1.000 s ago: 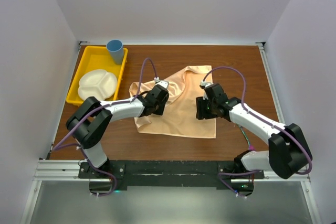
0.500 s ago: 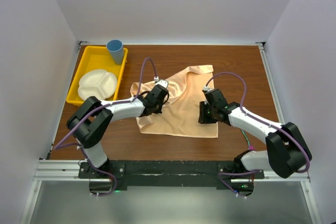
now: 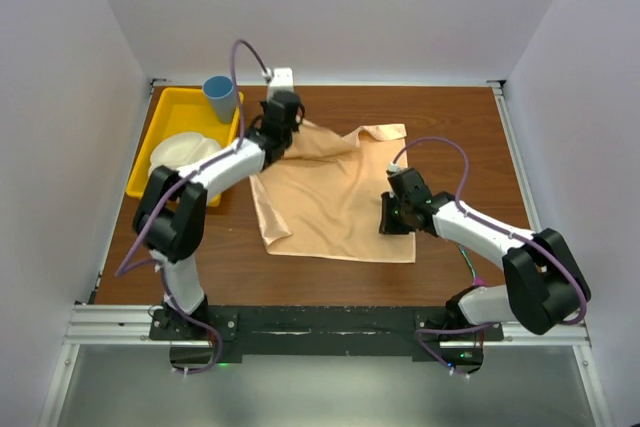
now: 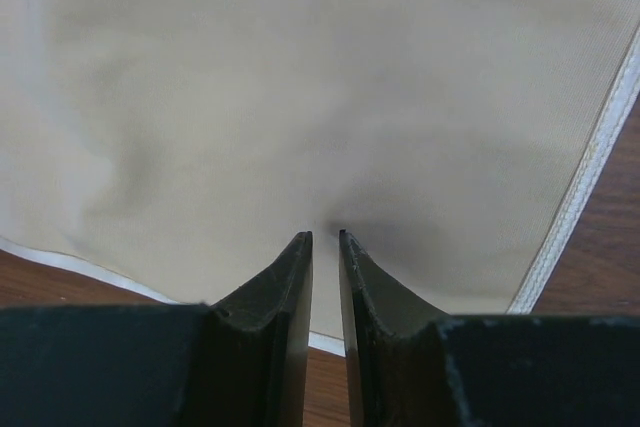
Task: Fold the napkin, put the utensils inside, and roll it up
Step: Flatten the napkin out
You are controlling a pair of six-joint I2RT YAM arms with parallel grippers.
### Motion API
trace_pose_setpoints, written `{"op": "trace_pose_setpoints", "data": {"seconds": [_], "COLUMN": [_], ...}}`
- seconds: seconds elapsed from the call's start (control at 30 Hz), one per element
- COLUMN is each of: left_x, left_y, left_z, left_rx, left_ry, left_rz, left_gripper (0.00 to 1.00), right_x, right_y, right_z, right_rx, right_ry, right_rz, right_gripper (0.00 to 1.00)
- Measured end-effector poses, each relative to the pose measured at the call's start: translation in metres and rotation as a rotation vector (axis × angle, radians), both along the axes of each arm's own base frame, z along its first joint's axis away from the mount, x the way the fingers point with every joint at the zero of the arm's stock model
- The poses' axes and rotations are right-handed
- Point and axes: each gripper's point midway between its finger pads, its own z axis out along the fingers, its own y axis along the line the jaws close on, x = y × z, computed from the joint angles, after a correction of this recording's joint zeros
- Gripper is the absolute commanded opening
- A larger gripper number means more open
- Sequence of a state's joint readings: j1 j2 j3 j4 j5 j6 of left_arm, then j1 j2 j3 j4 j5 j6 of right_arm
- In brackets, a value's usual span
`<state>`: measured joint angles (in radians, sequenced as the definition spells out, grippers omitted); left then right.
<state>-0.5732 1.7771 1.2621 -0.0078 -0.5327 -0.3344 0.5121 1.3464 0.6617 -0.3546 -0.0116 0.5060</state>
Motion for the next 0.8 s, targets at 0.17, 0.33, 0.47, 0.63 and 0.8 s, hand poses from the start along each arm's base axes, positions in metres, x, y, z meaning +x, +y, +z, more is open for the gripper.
{"op": "trace_pose_setpoints", "data": {"seconds": [0.17,0.33,0.47,0.63,0.8], "left_x": [0.114,0.135,0.091,0.027,-0.058], "left_y": [0.051,0.05,0.034,0.01,-0.049], "left_z": [0.032,0.021,0.022,0.06,0.065], "left_rx": [0.026,0.097,0.072,-0.012,-0.045], "left_ry": [-0.139,-0.062,0.004,-0.018,-0.016], "left_rz": [0.161,0.095,-0.014,-0.146,-0.324], "left_gripper": [0.5,0.65,0.62,0.55,0.56], "right_x": [0.041,0.093,0.137,0.188,0.198], "right_y": [0.017,0.03,0.021,0.012,0.017], "right_z": [0.044,0.094,0.1,0.08,0.058], "right_rx": [0.032,0.061,0.045,-0.027,-0.067], "right_ry": [-0.109,-0.241,-0.264,-0.246,-0.201], "right_rz": [-0.013,-0.032,-0.07,-0.088,-0.051], "right_gripper": [0.32,0.44,0.59,0.6,0.6]}}
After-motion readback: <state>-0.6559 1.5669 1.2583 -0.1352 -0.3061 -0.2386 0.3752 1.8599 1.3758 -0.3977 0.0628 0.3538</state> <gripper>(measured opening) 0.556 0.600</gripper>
